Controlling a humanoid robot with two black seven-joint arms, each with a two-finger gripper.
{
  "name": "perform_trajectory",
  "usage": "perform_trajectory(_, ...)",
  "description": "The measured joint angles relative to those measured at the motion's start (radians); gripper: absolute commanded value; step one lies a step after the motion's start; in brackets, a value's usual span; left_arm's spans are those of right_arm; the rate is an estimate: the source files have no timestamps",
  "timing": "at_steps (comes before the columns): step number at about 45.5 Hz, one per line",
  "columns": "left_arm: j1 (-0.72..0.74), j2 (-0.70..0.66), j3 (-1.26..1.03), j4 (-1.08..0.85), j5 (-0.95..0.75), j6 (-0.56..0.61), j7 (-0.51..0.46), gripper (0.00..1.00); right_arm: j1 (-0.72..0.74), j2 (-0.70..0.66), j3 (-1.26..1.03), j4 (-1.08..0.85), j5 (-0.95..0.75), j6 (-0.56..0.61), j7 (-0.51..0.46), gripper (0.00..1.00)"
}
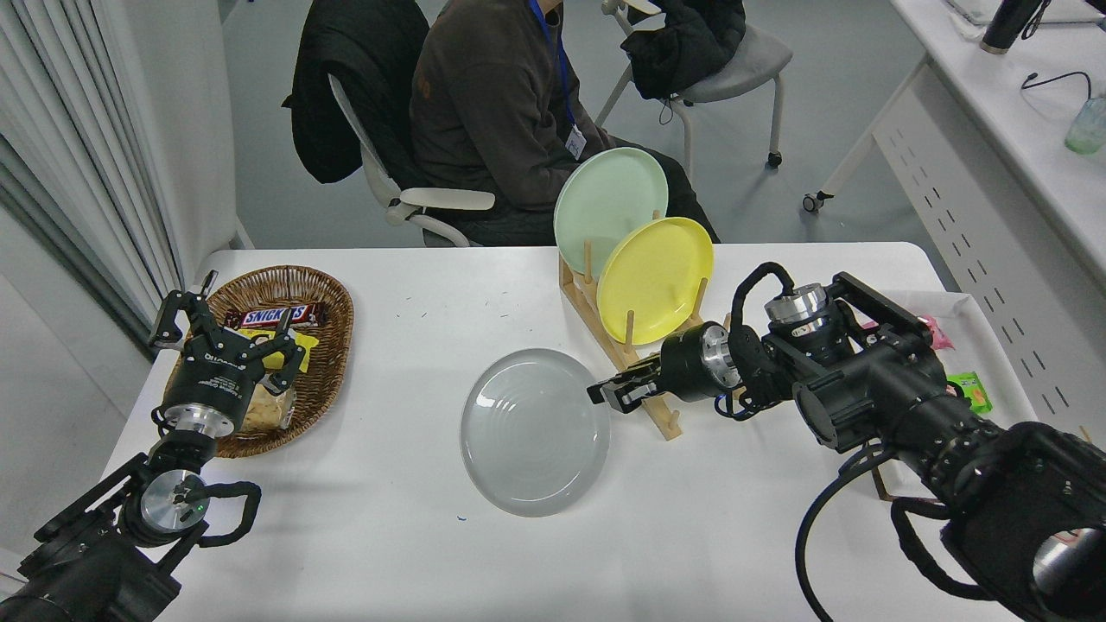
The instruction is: Place the plate on the table
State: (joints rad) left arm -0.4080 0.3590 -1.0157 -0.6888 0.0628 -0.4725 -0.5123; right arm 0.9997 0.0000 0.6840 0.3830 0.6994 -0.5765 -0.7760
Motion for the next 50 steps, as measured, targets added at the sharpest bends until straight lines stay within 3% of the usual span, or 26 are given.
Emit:
perform_trajectory(20, 0.0, 0.0, 0.0, 0.0, 0.0, 0.0, 0.0, 0.98, -0.01, 0.0, -0.011, -0.022, -0.007, 0.086, -0.002, 0.0)
perform_trajectory(39, 0.0, 0.0, 0.0, 0.0, 0.0, 0.0, 0.0, 0.98, -0.022, 0.0, -0.024, 0.027, -0.069, 0.093, -0.008, 0.0)
perform_trajectory(50, 0.0, 0.0, 0.0, 0.0, 0.0, 0.0, 0.0, 0.98, -0.025, 0.0, -0.038, 0.046, -0.073, 0.036, -0.009, 0.0)
